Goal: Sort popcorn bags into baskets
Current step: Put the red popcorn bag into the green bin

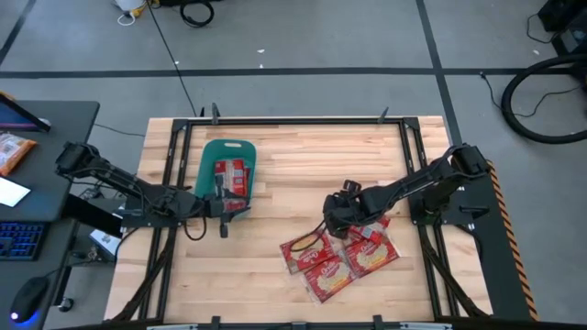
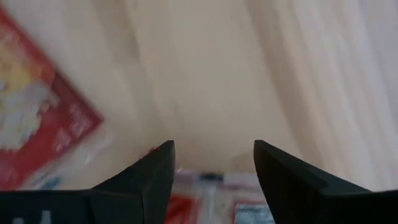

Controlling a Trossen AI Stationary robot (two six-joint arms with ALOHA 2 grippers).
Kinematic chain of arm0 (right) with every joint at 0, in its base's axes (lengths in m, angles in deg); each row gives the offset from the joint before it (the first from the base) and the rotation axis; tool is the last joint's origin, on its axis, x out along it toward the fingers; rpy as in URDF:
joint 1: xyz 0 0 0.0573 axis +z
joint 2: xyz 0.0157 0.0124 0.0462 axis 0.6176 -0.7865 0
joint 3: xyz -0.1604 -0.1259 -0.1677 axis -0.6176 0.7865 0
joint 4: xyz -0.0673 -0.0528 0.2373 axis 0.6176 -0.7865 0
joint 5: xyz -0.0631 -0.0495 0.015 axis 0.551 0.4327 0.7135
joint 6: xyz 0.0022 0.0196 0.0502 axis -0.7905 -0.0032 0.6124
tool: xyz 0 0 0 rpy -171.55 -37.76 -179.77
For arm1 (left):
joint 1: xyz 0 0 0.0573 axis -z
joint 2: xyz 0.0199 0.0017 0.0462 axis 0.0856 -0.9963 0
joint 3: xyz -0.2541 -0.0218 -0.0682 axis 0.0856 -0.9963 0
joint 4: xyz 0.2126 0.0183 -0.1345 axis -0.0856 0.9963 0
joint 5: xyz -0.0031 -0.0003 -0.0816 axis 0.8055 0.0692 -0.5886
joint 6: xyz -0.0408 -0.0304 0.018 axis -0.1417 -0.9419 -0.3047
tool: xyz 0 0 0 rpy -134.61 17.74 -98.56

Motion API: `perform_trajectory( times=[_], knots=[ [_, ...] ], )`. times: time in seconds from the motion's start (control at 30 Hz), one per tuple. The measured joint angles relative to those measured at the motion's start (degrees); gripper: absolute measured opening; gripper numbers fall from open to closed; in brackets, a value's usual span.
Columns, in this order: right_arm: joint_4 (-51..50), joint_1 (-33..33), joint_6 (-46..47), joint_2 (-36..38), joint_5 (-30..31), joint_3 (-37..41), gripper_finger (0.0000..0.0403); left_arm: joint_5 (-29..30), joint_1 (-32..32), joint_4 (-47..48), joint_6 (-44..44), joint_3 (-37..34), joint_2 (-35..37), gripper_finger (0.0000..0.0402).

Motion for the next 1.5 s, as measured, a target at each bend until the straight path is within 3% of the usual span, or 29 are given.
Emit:
perform_trajectory(
  times=[0.13,0.3,0.4,0.77,1.0,1.23,1.5],
  knots=[
    [-5.07,1.45,3.78,0.00,-4.62,0.00,0.0242,0.00,-0.69,0.62,-0.26,0.00,0.00,0.0142],
    [-12.74,3.80,8.91,0.00,-16.03,-0.14,0.0263,-0.02,-0.69,1.97,-1.53,0.00,0.00,0.0142],
    [-17.69,5.79,12.43,0.00,-18.28,-0.55,0.0276,0.00,-0.69,1.68,-1.31,0.00,0.00,0.0142],
    [-18.93,13.59,20.64,-0.27,-13.97,-0.61,0.0288,0.25,-0.69,1.23,-0.11,0.00,0.00,0.0142],
    [-18.77,18.97,19.86,-6.39,-8.94,-0.63,0.0275,0.58,-0.69,1.19,0.00,0.00,0.00,0.0142],
    [-20.77,20.58,18.63,-11.55,-3.35,-0.83,0.0263,1.10,-0.90,0.94,0.96,0.00,0.00,0.0142],
    [-27.28,20.51,20.71,-11.65,-0.33,-3.25,0.0234,1.10,-2.47,0.95,0.94,0.00,0.00,0.0142]
  ],
)
